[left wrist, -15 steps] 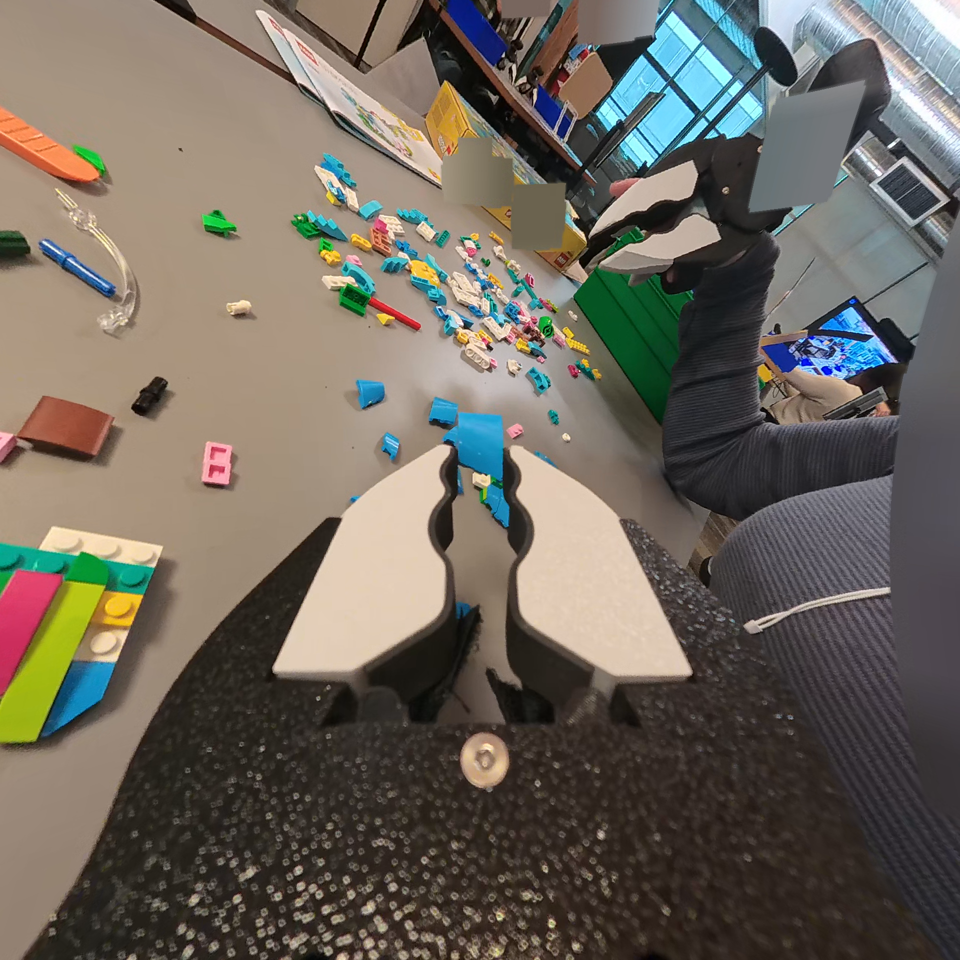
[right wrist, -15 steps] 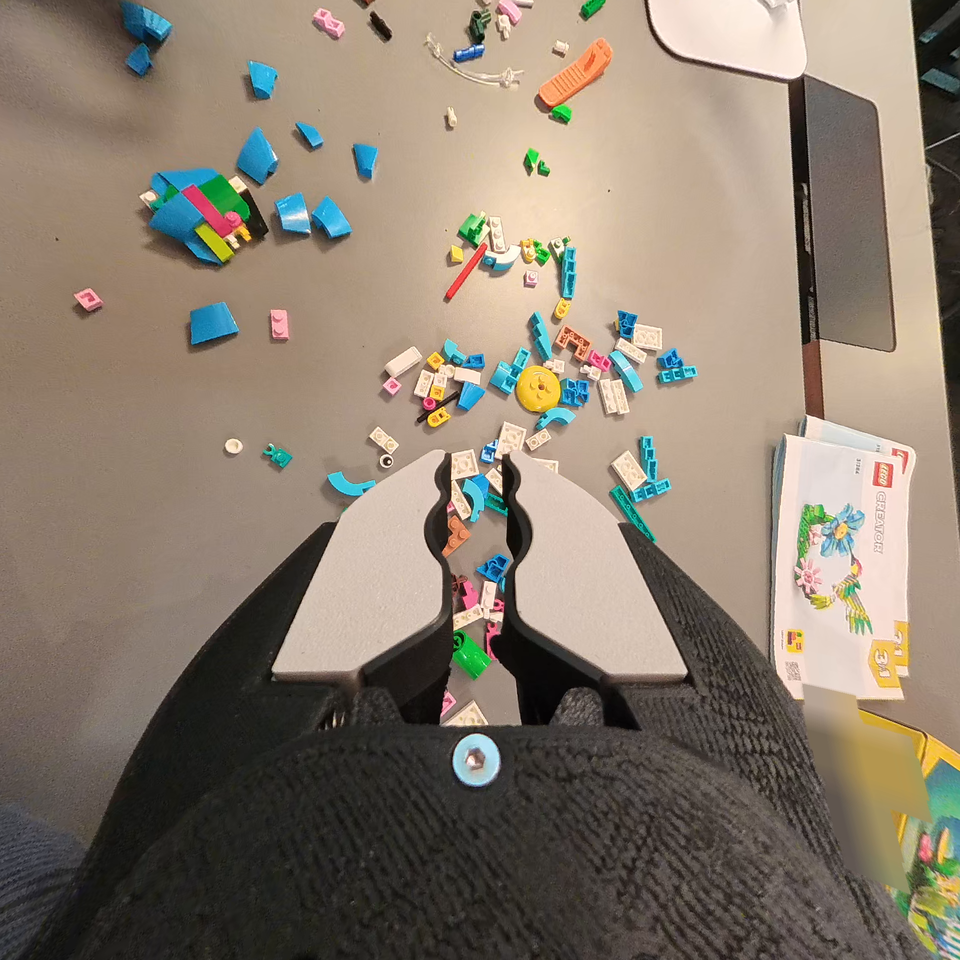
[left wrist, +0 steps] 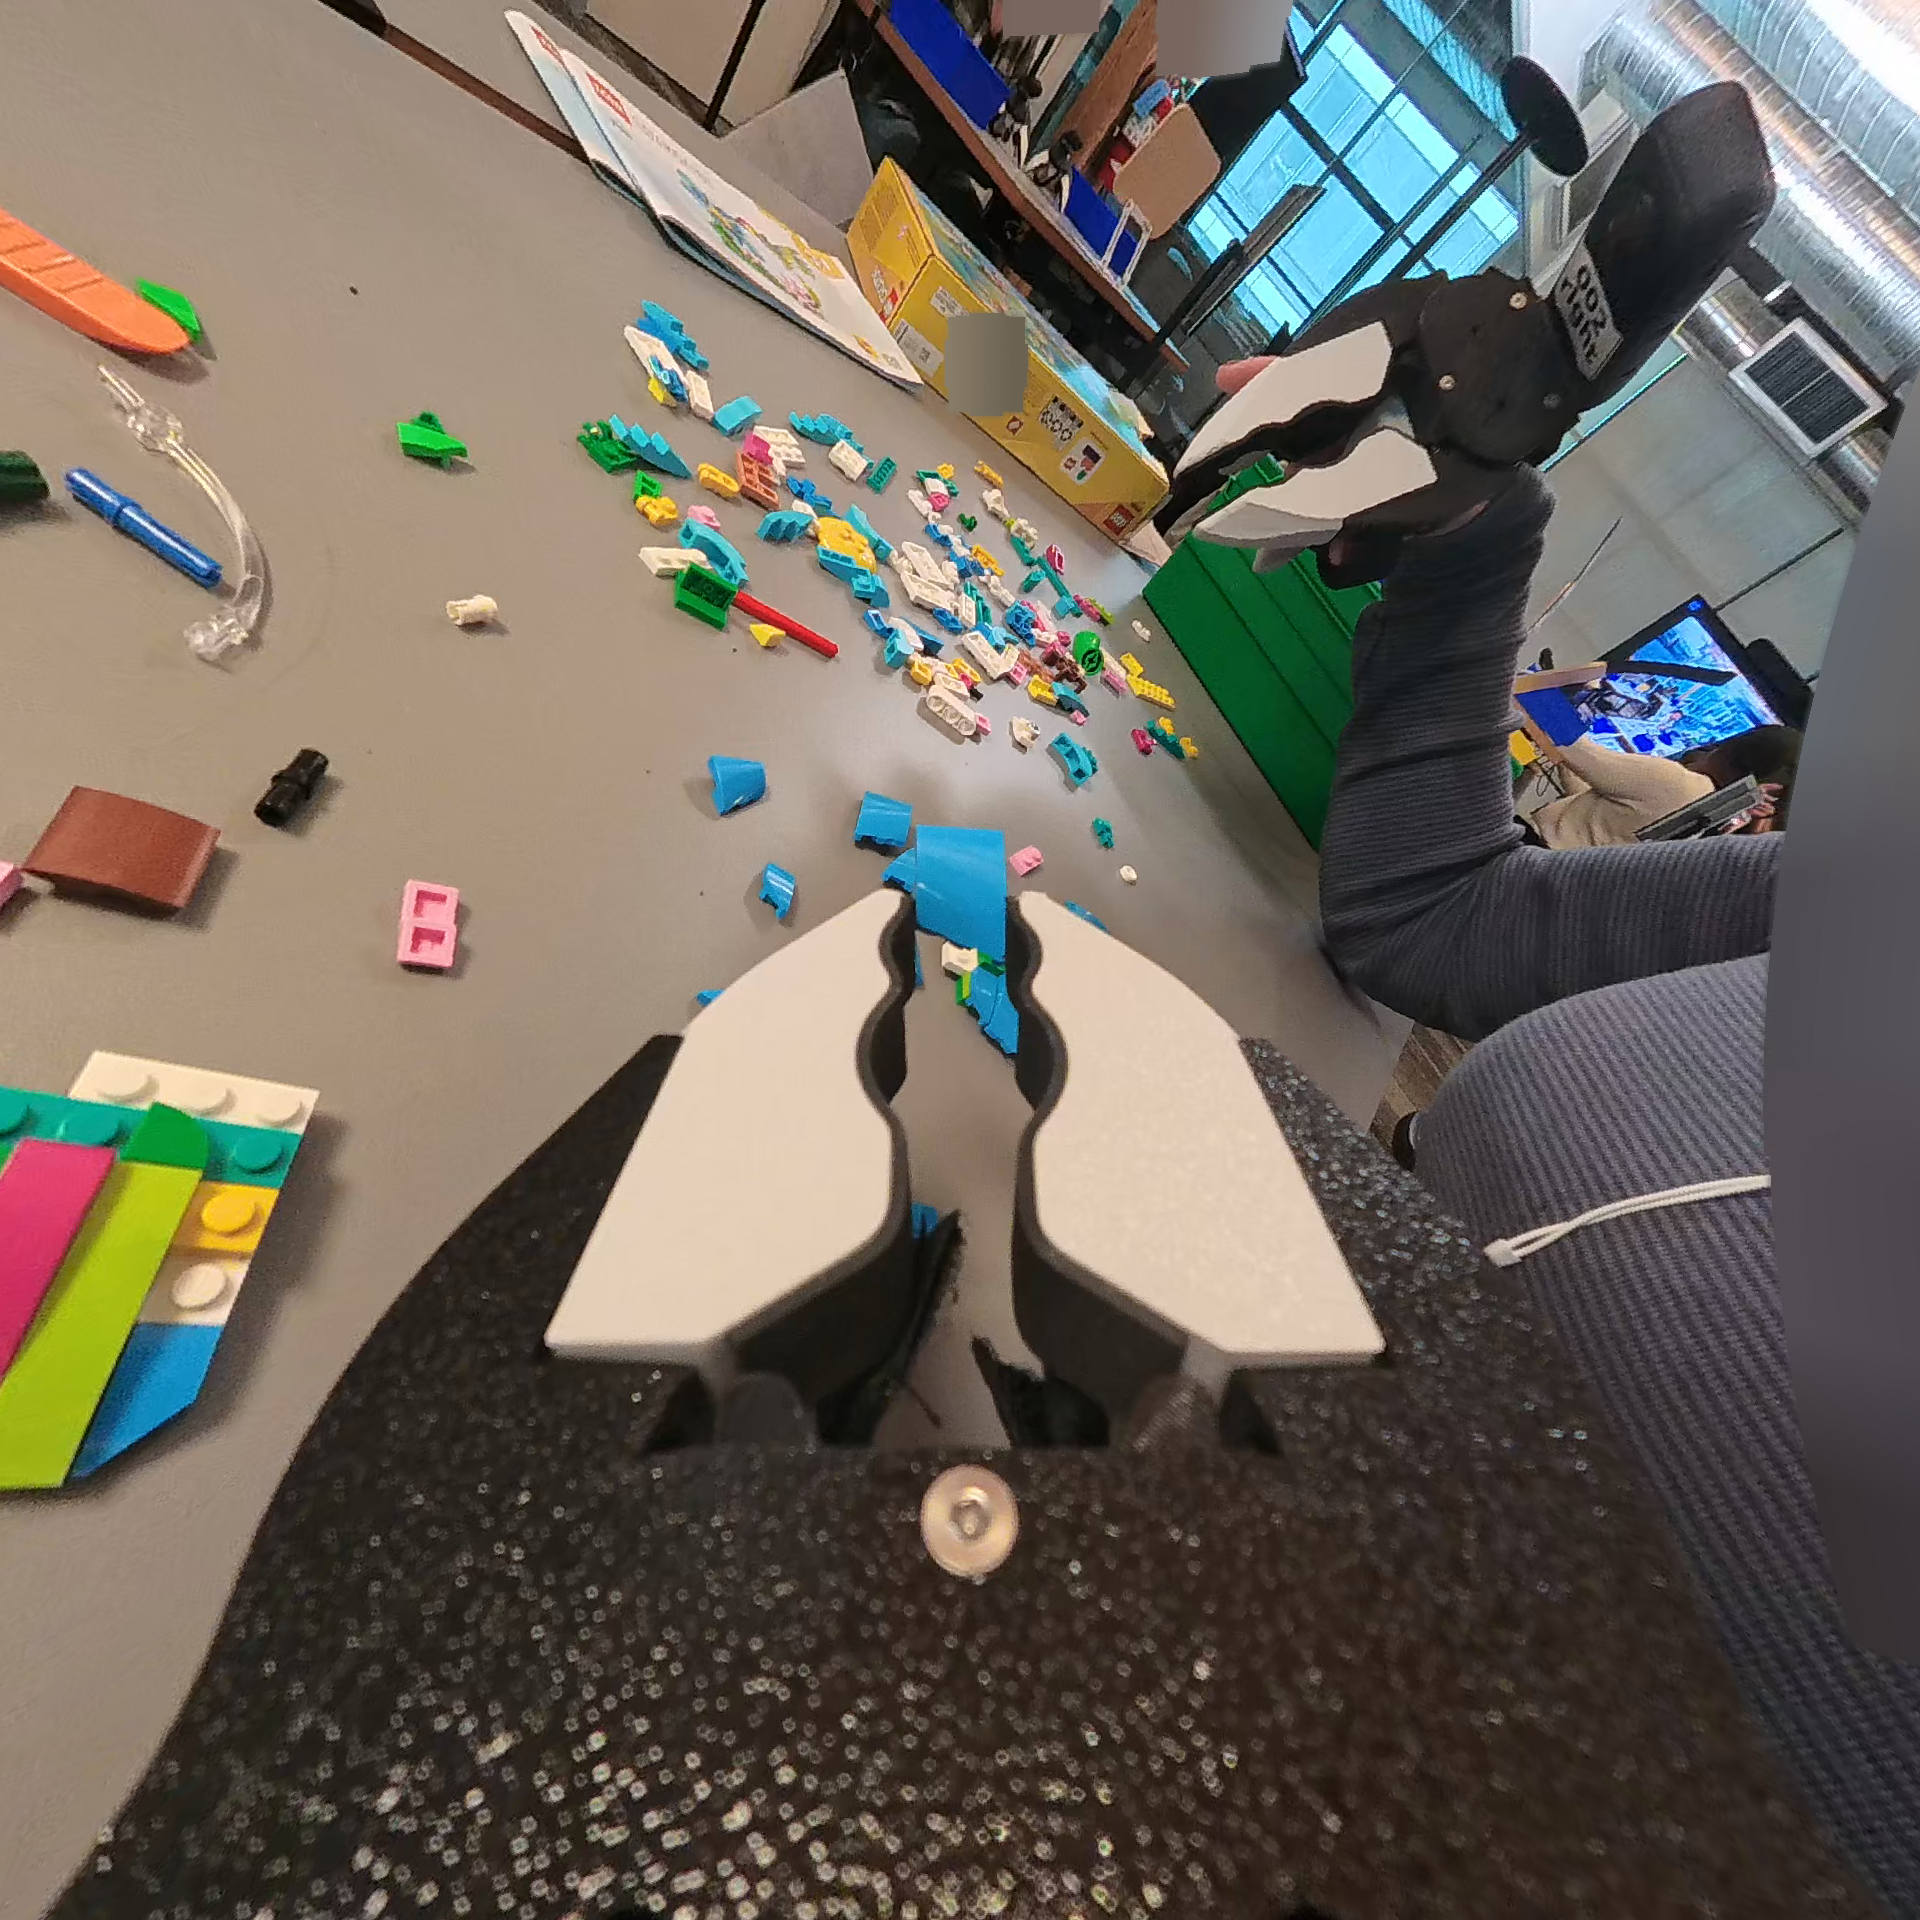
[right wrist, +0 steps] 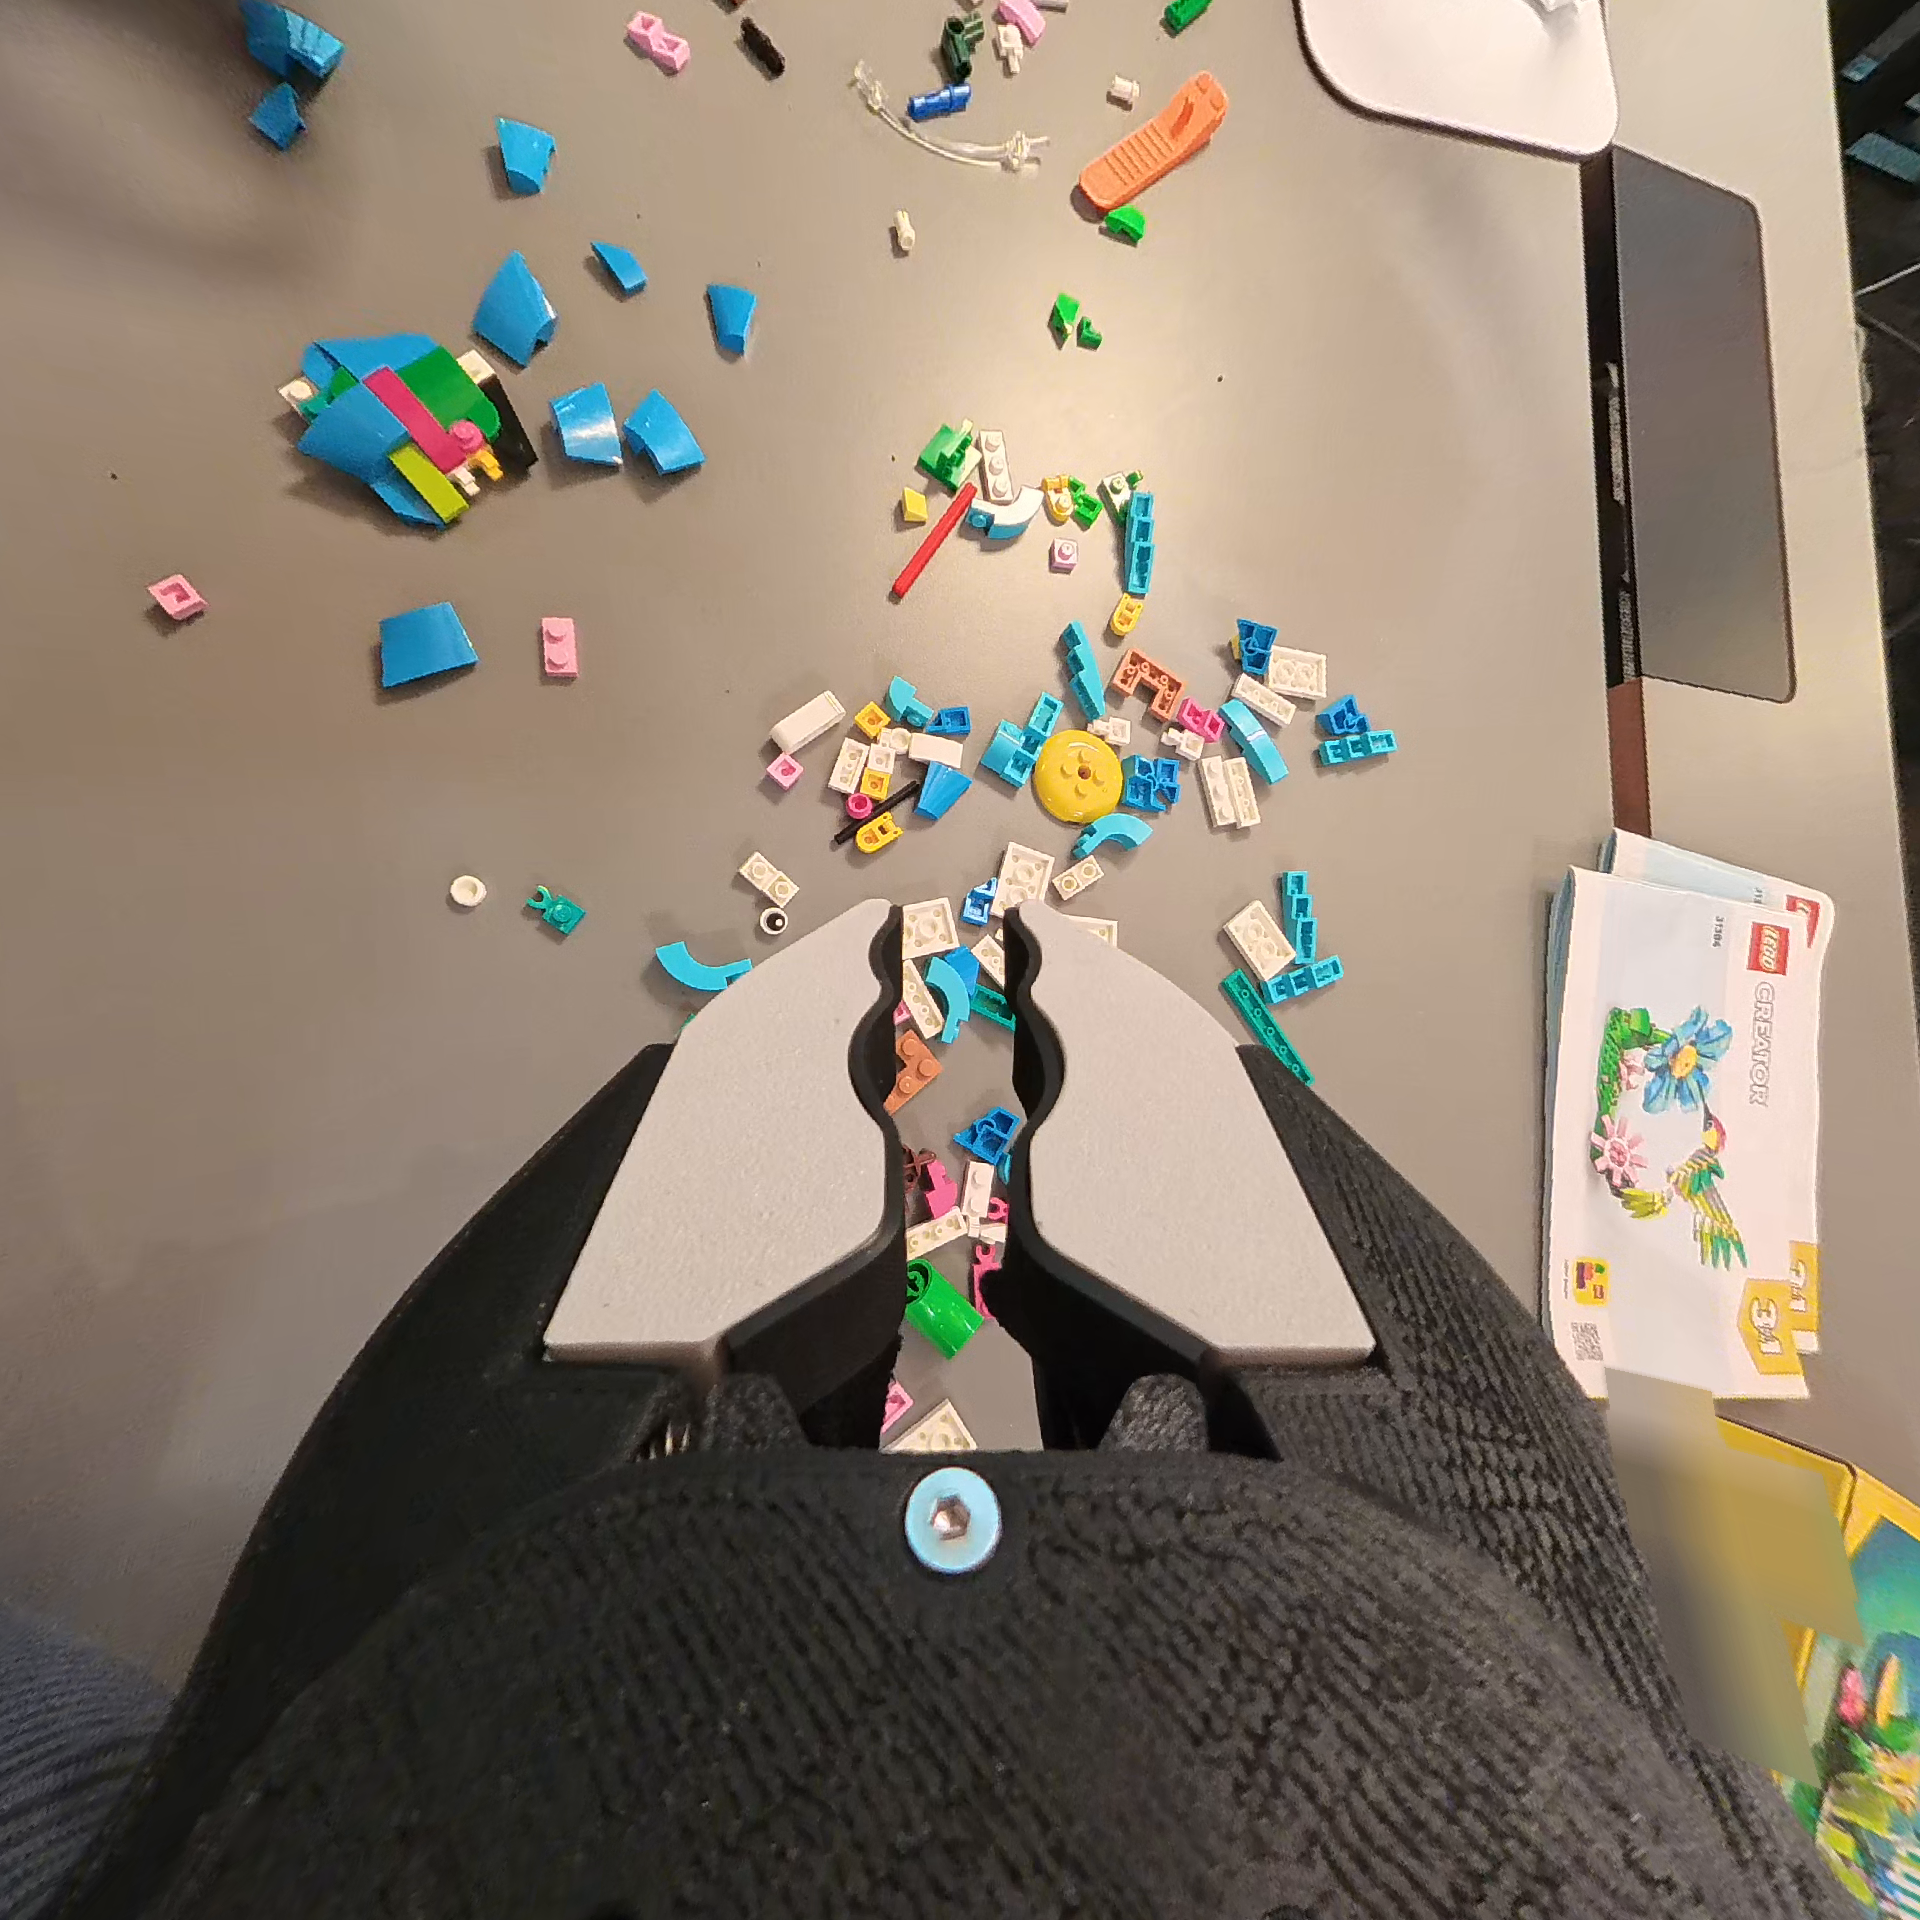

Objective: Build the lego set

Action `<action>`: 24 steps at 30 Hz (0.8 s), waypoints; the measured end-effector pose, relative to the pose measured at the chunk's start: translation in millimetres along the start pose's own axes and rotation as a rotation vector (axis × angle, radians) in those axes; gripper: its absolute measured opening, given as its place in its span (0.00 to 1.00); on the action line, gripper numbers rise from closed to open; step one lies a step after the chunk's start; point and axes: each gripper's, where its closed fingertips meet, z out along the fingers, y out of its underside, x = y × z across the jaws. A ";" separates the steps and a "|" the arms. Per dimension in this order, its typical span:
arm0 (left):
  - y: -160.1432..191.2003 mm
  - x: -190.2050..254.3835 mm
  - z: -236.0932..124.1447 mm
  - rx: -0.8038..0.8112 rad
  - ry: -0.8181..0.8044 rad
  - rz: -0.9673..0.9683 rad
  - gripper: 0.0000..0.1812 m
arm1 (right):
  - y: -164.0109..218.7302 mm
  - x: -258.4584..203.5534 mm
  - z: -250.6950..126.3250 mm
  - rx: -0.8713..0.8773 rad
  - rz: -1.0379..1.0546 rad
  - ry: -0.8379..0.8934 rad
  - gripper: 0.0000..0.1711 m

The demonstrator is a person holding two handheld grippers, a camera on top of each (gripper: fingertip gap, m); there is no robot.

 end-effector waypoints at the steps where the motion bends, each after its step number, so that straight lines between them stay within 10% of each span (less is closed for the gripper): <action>1: 0.0 0.0 -0.1 0.000 0.000 0.000 0.09 | 0.0 0.0 0.0 0.000 0.000 0.000 0.10; 24: -10.7 2.2 -6.5 0.034 -0.021 -0.017 0.09 | 0.9 -0.6 0.7 -0.006 0.002 -0.004 0.10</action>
